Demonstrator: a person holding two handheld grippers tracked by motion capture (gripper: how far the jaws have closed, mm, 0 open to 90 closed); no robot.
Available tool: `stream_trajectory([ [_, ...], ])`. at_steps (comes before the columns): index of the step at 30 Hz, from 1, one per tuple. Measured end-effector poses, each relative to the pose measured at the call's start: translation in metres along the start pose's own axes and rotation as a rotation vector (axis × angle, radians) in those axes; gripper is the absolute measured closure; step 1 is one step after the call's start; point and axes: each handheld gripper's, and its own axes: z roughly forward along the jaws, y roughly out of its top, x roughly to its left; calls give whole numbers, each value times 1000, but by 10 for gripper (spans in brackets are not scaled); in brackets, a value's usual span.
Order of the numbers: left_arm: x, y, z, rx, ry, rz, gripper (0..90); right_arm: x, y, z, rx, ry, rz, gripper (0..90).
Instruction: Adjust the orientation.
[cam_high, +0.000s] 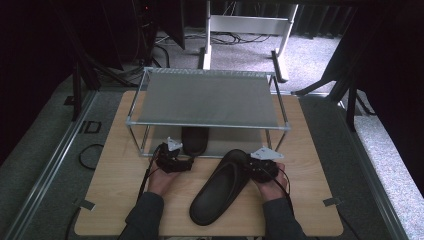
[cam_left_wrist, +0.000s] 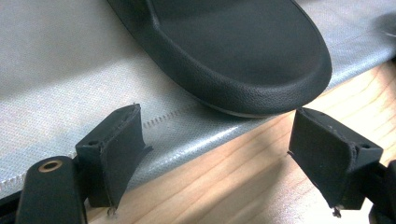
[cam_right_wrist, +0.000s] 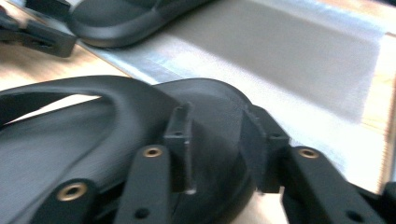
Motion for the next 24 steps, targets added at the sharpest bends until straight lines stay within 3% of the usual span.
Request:
stream_trajectory([
  [1,0,0,0,0,0,0,185,4,-1,-12,-18,6,5,554],
  [4,0,0,0,1,1,1,185,11,-2,-24,-30,24,9,518],
  [8,0,0,0,1,1,1,185,31,-10,-40,-36,91,23,451],
  [14,0,0,0,1,1,1,185,43,-17,-36,-21,142,113,385],
  [17,0,0,0,1,1,2,185,47,-21,-28,1,130,109,370],
  [20,0,0,0,1,1,1,185,48,-23,-22,14,148,126,363],
  [24,0,0,0,1,2,2,185,46,-20,-19,20,160,112,415],
])
